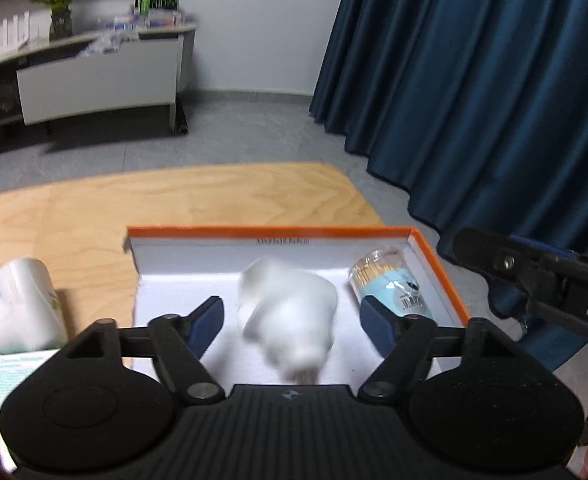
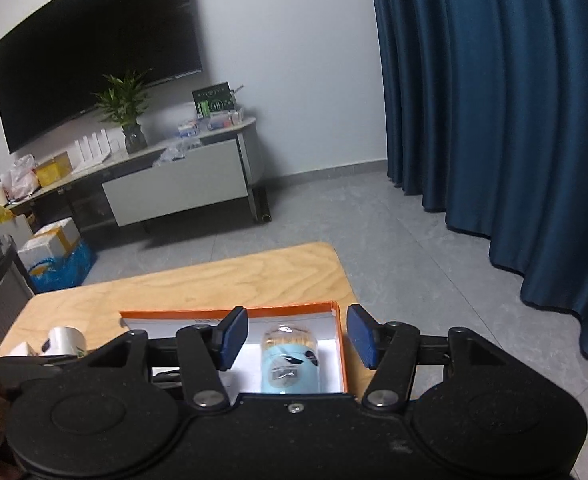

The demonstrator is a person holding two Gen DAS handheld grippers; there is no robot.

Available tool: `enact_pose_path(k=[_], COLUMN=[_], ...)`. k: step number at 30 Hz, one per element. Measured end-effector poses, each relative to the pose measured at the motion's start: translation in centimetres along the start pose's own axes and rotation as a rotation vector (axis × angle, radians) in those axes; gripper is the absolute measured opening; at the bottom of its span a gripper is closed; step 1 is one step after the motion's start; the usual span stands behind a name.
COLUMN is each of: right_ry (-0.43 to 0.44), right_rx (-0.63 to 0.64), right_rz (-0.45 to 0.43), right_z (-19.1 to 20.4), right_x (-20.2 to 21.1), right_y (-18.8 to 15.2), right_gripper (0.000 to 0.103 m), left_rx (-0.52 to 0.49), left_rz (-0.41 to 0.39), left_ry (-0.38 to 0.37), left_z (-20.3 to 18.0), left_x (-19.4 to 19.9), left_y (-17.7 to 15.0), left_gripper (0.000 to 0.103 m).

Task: Organize rigid objects
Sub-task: 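Open both tools to drop the adapter and jar into the box, then move both tools back over the table toward the remaining items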

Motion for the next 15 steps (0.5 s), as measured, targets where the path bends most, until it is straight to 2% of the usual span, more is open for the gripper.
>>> enact_pose_path(k=[4, 6, 9, 15], right_ry=[0.008, 0.002, 0.022, 0.059], right_rx=[0.003, 0.012, 0.011, 0.029], right_rz=[0.003, 0.004, 0.008, 0.034], right_z=[0.8, 1.2, 2.0, 4.2], right_x=[1.5, 2.3, 3.4, 5.0], right_y=[-0.6, -1.0, -1.4, -2.6], right_gripper=[0.068, 0.072, 0.077, 0.078], left_rx=[0.01, 0.023, 0.016, 0.04], left_rz=[-0.006, -0.005, -0.009, -0.009], left_ry=[0.017, 0.03, 0.061, 0.141], left_z=[0.4, 0.7, 1.0, 2.3], left_x=[2.0, 3.0, 4.7, 7.4], left_y=[-0.1, -0.4, -0.9, -1.6], left_gripper=[0.087, 0.091, 0.094, 0.095])
Point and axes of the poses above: each gripper's, at about its wrist camera, not at the fingertips, and x roughly against the way its jaws point, z to its left, y to its top, the point moved 1 cm from there along -x, roughly the way its jaws point, and after that the axes turned 5 degrees about x, right-handed, at the moved point
